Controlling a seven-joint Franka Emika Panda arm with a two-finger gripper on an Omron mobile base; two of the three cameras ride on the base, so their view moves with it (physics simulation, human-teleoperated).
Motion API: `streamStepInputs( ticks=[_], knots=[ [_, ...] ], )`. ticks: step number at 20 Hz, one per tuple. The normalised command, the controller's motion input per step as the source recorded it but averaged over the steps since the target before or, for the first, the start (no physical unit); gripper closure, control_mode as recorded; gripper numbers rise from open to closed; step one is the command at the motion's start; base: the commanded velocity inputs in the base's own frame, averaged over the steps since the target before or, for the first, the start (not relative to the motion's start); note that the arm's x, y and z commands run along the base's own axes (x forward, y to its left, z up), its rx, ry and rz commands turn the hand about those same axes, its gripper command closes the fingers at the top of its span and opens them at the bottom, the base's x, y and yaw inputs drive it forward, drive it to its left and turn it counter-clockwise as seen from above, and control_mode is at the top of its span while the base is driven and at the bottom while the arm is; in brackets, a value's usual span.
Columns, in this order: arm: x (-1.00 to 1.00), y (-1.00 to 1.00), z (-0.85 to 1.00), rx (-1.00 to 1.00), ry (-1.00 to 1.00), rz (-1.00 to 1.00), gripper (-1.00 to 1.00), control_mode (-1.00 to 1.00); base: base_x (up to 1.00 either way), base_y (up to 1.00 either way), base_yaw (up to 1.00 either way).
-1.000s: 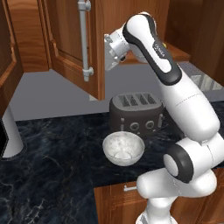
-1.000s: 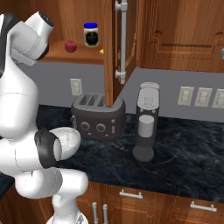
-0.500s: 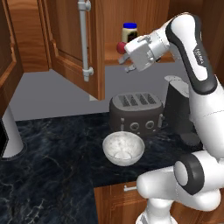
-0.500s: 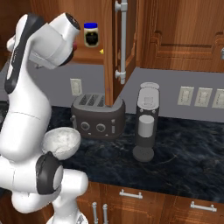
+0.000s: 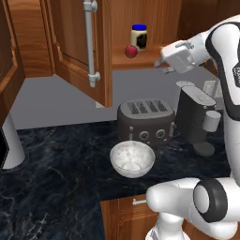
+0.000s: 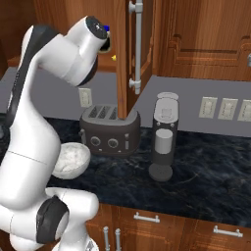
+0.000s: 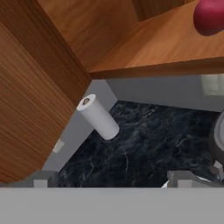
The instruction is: Open the cabinet. Pick the apple and banana from the cabinet and place them into the bowl. Then close the cabinet.
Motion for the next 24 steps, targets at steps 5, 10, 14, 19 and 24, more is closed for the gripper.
streamStepInputs(
  ticks=[5,10,14,19,24],
  knots=[
    [0.00,-0.24,0.00,-0.12,-0.15,-0.33,-1.00,-1.00,0.00,0.00,0.00],
    [0.07,-0.13,0.01,-0.11,-0.02,-0.33,-1.00,-1.00,0.00,0.00,0.00],
    [0.26,-0.08,0.15,-0.06,0.00,-0.31,-1.00,-1.00,0.00,0.00,0.00],
    [0.49,0.01,0.24,-0.03,0.00,-0.21,-1.00,-1.00,0.00,0.00,0.00],
    [0.60,0.10,0.08,-0.01,0.00,0.00,-1.00,-1.00,0.00,0.00,0.00]
  ],
)
